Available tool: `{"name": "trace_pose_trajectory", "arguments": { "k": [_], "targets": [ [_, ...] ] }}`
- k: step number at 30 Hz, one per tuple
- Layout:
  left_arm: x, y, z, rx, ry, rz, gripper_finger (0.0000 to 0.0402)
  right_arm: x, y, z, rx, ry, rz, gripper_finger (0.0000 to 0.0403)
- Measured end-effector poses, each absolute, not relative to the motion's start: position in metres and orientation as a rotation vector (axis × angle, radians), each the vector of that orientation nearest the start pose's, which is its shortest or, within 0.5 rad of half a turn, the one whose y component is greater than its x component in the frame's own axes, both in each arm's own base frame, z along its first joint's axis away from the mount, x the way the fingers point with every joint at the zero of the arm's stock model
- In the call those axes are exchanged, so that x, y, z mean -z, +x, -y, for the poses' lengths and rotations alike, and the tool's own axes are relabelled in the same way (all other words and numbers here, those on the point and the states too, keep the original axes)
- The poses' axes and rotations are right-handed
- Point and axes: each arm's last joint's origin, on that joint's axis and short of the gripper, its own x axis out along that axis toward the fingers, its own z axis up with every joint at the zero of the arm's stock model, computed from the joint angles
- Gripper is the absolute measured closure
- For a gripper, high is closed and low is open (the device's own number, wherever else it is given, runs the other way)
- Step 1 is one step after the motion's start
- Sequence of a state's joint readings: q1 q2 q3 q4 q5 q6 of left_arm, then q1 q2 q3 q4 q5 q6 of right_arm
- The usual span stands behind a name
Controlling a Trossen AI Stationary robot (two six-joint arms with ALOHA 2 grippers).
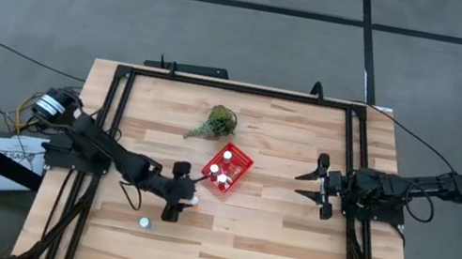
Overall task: Pick and place pill bottles into a basket
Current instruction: Put the orange pill bottle into the red bin
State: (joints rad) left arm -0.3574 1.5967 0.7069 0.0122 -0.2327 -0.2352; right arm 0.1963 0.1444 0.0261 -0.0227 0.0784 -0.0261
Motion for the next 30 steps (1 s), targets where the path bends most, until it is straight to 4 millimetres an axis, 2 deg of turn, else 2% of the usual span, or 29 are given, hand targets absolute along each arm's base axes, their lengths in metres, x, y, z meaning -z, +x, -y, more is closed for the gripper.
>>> {"name": "trace_pose_trajectory", "arguments": {
  "k": [14, 24, 30],
  "targets": [
    [-0.1471, 0.2786, 0.0966, 0.016, 0.035, -0.818, 0.0186, -0.1586, 0.1032, -0.0182, -0.12, -0.045, -0.138, 0.0234],
    [-0.1472, 0.2788, 0.0965, 0.013, 0.033, -0.816, 0.0288, -0.1586, 0.1032, -0.0182, -0.12, -0.045, -0.138, 0.0234],
    [-0.1492, 0.2809, 0.0945, -0.03, 0.043, -0.782, 0.0307, -0.1586, 0.1032, -0.0182, -0.119, -0.045, -0.138, 0.0234]
  ]
}}
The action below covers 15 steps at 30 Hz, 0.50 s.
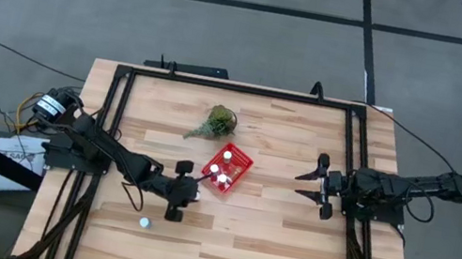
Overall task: Pick and place pill bottles into a basket
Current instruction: Put the orange pill bottle into the red bin
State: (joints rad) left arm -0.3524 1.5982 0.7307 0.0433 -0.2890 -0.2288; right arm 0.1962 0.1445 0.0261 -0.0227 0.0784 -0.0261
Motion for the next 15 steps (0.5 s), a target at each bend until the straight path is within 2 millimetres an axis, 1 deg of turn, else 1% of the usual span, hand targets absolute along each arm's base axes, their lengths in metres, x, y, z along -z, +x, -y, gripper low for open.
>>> {"name": "trace_pose_trajectory", "arguments": {
  "k": [4, 7, 12, 15],
  "targets": [
    [-0.153, 0.286, 0.092, -0.019, 0.038, -0.74, 0.0289, -0.159, 0.103, -0.018, -0.119, -0.045, -0.138, 0.0234],
    [-0.161, 0.293, 0.09, -0.016, 0.052, -0.715, 0.028, -0.159, 0.103, -0.018, -0.119, -0.045, -0.139, 0.0234],
    [-0.179, 0.307, 0.086, -0.003, 0.113, -0.655, 0.0284, -0.159, 0.103, -0.018, -0.119, -0.045, -0.138, 0.0234],
    [-0.19, 0.315, 0.081, -0.003, 0.167, -0.621, 0.029, -0.159, 0.103, -0.018, -0.12, -0.046, -0.138, 0.0234]
  ]
}}
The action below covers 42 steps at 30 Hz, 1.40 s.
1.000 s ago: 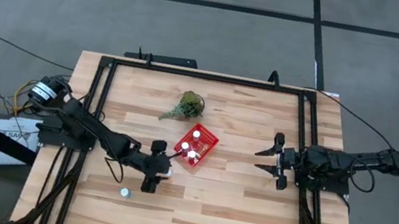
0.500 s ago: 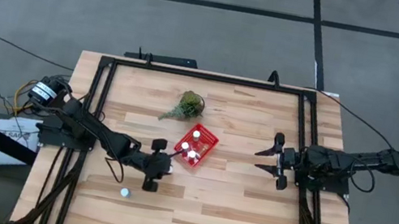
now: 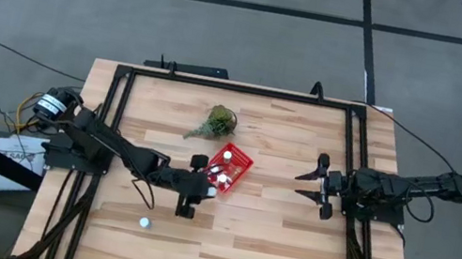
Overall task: Pick and place pill bottles into a basket
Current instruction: Put the orange pill bottle into the red bin
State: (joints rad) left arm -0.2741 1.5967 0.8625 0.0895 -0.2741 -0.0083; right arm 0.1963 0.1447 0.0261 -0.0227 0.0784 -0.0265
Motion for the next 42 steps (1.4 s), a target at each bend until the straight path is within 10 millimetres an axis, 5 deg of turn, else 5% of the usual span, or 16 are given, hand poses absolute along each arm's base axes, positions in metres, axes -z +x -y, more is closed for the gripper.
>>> {"name": "trace_pose_trajectory", "arguments": {
  "k": [17, 30, 42],
  "targets": [
    [-0.205, 0.337, -0.006, -0.113, 0.139, -0.557, 0.029, -0.159, 0.103, -0.018, -0.12, -0.045, -0.138, 0.0234],
    [-0.206, 0.342, -0.005, -0.003, 0.085, -0.471, 0.029, -0.159, 0.103, -0.018, -0.119, -0.046, -0.138, 0.0234],
    [-0.187, 0.355, -0.017, -0.063, 0.076, -0.492, 0.029, -0.158, 0.103, -0.018, -0.117, -0.046, -0.142, 0.0234]
  ]
}}
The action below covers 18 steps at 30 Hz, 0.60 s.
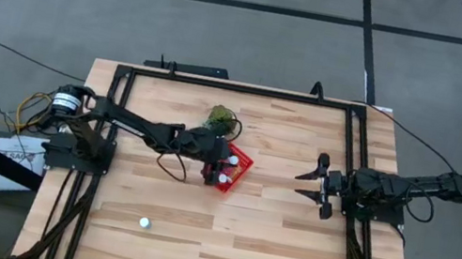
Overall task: Pick and place pill bottles into a basket
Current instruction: Put the orange pill bottle into the red bin
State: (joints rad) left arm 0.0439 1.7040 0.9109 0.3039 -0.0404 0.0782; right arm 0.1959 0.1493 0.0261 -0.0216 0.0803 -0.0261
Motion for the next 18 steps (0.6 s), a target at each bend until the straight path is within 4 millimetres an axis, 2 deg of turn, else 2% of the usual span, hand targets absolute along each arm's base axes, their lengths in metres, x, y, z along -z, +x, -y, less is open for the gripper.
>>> {"name": "trace_pose_trajectory", "arguments": {
  "k": [3, 9, 13, 18],
  "targets": [
    [-0.178, 0.361, -0.019, -0.068, 0.072, -0.544, 0.029, -0.158, 0.104, -0.018, -0.117, -0.047, -0.146, 0.0234],
    [-0.176, 0.381, -0.023, -0.058, 0.107, -0.623, 0.029, -0.158, 0.104, -0.018, -0.118, -0.047, -0.15, 0.0234],
    [-0.182, 0.387, -0.027, -0.096, 0.121, -0.667, 0.029, -0.158, 0.104, -0.018, -0.119, -0.047, -0.15, 0.0234],
    [-0.18, 0.386, -0.028, -0.097, 0.121, -0.703, 0.029, -0.158, 0.104, -0.018, -0.119, -0.047, -0.15, 0.0234]
  ]
}}
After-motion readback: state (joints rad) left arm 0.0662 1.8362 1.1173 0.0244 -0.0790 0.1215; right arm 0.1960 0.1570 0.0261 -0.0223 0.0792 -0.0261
